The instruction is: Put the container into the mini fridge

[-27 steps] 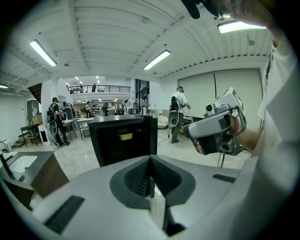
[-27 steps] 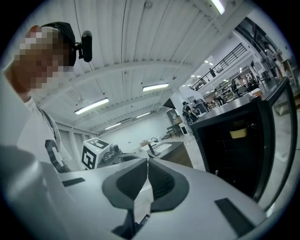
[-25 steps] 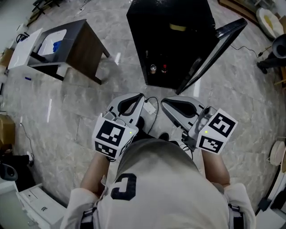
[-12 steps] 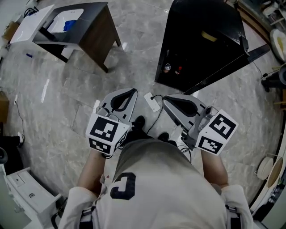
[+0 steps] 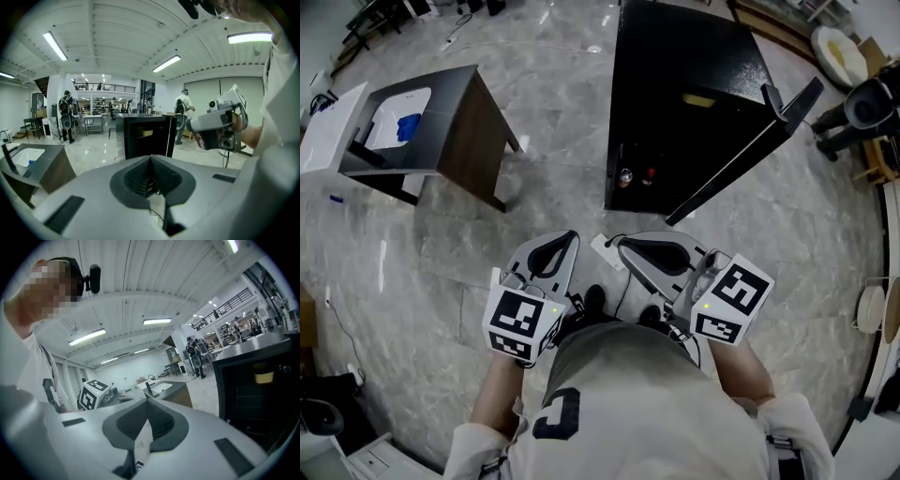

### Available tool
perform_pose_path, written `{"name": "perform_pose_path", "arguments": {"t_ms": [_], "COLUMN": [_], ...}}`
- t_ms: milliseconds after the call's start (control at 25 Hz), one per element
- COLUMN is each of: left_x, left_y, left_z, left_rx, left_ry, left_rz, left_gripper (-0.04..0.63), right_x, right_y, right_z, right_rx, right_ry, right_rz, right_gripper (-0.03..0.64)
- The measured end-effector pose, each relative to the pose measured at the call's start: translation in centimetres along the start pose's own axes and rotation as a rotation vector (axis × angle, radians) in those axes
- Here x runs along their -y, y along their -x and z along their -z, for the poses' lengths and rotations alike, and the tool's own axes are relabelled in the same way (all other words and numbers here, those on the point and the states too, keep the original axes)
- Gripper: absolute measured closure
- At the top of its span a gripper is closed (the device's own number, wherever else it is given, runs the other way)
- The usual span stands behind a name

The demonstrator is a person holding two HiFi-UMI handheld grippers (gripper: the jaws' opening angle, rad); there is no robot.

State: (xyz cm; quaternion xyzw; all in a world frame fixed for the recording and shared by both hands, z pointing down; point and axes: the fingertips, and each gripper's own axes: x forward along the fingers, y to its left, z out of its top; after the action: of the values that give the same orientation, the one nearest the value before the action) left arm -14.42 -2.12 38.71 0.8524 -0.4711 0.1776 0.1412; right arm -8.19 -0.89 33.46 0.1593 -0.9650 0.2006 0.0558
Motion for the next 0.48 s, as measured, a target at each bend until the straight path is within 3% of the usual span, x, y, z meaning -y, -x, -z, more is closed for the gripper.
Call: {"name": "perform_pose_path", "arguments": {"t_ms": [240, 480], "left_x": [1.7, 1.8], "left_y": [-2.8, -4.2], "left_z": [-0.9, -1.3], "left_rx": [-0.003, -0.01], "left_ry": [-0.019, -0.033], "left_rz": [0.101, 0.144], "left_gripper": [0.538, 0.538], "right_x": [2.4, 3.7], "right_y": [2.2, 2.8], "right_z": [-0.5, -0.4], "right_rx": [0.026, 0.037], "right_ry": [-0.025, -0.047], "right_rz": [0.111, 0.162], "right_gripper": [0.588, 0.588]}}
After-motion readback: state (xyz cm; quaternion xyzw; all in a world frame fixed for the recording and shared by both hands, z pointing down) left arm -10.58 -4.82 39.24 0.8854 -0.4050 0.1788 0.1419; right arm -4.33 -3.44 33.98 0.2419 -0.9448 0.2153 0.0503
